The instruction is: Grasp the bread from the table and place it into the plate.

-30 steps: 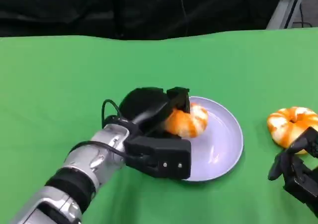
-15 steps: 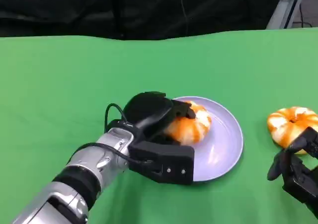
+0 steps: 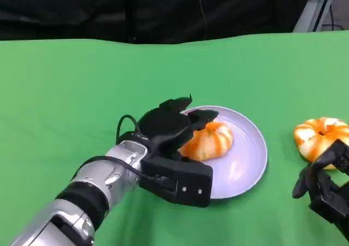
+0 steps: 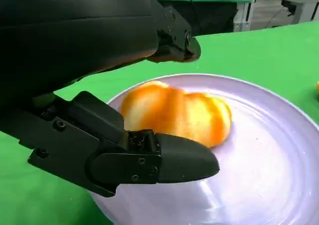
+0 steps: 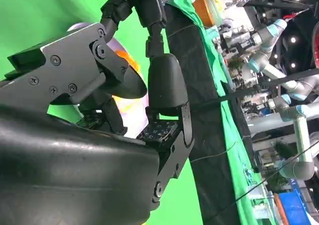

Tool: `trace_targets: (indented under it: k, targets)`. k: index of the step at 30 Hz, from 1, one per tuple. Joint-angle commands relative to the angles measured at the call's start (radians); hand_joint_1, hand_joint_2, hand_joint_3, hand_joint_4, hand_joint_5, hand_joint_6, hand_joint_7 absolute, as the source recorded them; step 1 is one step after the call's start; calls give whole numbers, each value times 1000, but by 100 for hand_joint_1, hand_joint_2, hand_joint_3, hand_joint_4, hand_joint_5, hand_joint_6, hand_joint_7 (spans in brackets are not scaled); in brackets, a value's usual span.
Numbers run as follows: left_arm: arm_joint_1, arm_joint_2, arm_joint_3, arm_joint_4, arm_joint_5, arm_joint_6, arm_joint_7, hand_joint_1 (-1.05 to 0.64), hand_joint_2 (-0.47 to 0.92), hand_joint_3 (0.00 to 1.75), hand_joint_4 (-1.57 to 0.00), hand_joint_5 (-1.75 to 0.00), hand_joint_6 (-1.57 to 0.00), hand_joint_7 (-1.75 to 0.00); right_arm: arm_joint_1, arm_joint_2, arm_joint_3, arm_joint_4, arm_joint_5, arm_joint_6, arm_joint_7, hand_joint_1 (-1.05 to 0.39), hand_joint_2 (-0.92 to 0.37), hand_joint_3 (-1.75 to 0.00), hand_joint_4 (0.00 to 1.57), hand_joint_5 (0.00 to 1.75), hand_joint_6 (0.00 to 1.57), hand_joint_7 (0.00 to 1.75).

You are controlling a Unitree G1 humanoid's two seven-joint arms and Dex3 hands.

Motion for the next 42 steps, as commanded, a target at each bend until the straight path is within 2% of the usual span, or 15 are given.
trace_targets:
  k: [1, 10, 11, 14, 19, 20, 22, 23, 25, 26, 28, 30, 31, 35, 42]
  targets:
    - [8, 25, 17, -28, -27, -14, -32, -105, 92, 70, 0, 0, -13, 0, 2, -10, -9, 0, 9, -13, 4, -10, -60, -110, 80, 175, 72, 152]
    - [96, 71, 129, -134, -167, -137, -37, -102, 92, 60, 0, 0, -23, -3, 5, -6, -6, -10, 8, -2, -12, -9, -60, -110, 80, 175, 72, 154]
    - [115, 77, 150, -155, -188, -158, -27, -84, 92, 54, -11, -5, -31, -5, 5, -6, -6, -8, 7, -8, -9, -8, -61, -111, 80, 175, 72, 154]
    - [172, 100, 210, -219, -259, -224, -46, -68, 92, 54, -25, -10, -40, -6, 6, -6, -5, -10, 7, -9, -10, -8, -61, -111, 80, 175, 71, 154]
    - [238, 110, 275, -282, -406, -280, -156, -63, 92, 55, -30, -10, -43, -5, 6, -8, -7, -7, 11, -9, -7, -8, -61, -112, 80, 175, 71, 155]
    - [275, 110, 311, -315, -512, -304, -228, -38, 92, 51, -53, -19, -58, -9, 5, -11, -8, -3, 12, -11, -3, -8, -61, -112, 79, 175, 70, 155]
    - [361, 103, 377, -405, -716, -292, -363, -18, 92, 51, -77, -30, -75, -13, 3, -15, -11, 3, 12, -14, 0, -8, -61, -111, 79, 175, 70, 155]
    - [400, 93, 400, -459, -800, -246, -415, -13, 92, 52, -84, -34, -80, -14, 2, -15, -13, 5, 12, -14, 1, -8, -61, -111, 79, 175, 70, 155]
    - [467, 83, 436, -554, -924, -162, -492, -8, 85, 67, -86, -71, -99, -15, 1, -15, -14, 5, 14, -13, 2, -9, -60, -111, 79, 175, 71, 155]
    - [500, 80, 454, -600, -984, -127, -529, -6, 80, 76, -85, -92, -107, -21, 1, -15, -14, 4, 15, -12, 2, -9, -60, -111, 79, 175, 71, 155]
    - [565, 72, 496, -673, -1097, -72, -598, -2, 61, 115, -85, -141, -96, -98, 2, -14, -14, 0, 16, -5, -1, -10, -59, -111, 80, 175, 72, 154]
    - [625, 63, 540, -749, -1226, 24, -669, -3, 50, 139, -90, -167, -87, -147, 2, -13, -14, -3, 14, -3, -3, -10, -59, -111, 80, 175, 72, 154]
    - [649, 63, 559, -779, -1275, 67, -699, -5, 48, 144, -93, -171, -85, -158, 2, -14, -15, -2, 12, -4, -3, -9, -59, -111, 80, 175, 72, 154]
    - [733, 78, 638, -870, -1423, 227, -786, -8, 44, 149, -97, -174, -84, -168, 2, -13, -14, -3, 9, -6, -4, -9, -60, -111, 80, 175, 72, 153]
    - [766, 73, 763, -792, -1568, 430, -929, -10, 52, 118, -89, -175, -83, -166, 7, -15, -15, -4, 13, -9, 8, -8, -62, -111, 79, 175, 69, 155]
